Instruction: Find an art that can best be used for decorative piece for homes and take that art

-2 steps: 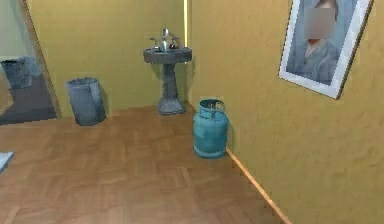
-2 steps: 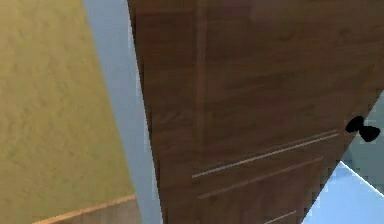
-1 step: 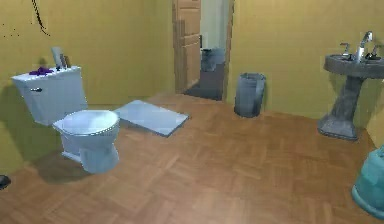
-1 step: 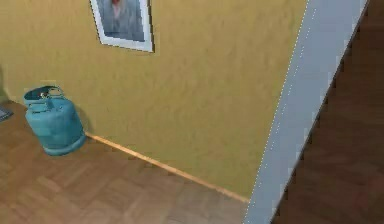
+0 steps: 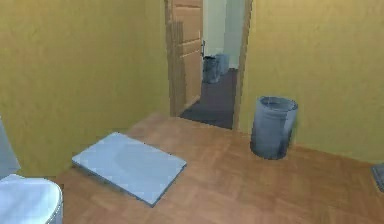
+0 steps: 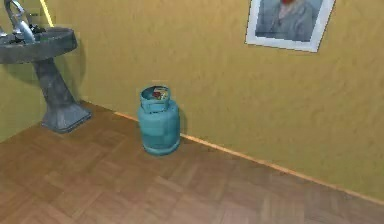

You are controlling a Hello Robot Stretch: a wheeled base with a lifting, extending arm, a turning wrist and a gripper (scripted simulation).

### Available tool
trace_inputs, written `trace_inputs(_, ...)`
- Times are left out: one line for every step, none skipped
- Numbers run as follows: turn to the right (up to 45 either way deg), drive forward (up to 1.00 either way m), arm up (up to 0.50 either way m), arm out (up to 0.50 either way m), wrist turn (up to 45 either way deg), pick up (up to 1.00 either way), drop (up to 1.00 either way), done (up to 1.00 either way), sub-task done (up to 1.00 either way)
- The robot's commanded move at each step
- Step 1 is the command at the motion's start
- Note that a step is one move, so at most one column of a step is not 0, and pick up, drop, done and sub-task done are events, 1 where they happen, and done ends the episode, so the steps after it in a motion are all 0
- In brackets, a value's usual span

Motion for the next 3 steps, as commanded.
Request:
trace_inputs(0.0, 1.0, 0.0, 0.0, 0.0, 0.0, 0.0, 0.0, 0.0)
trace_inputs(0.0, 1.0, 0.0, 0.0, 0.0, 0.0, 0.0, 0.0, 0.0)
trace_inputs(3.0, 0.0, 0.0, 0.0, 0.0, 0.0, 0.0, 0.0, 0.0)
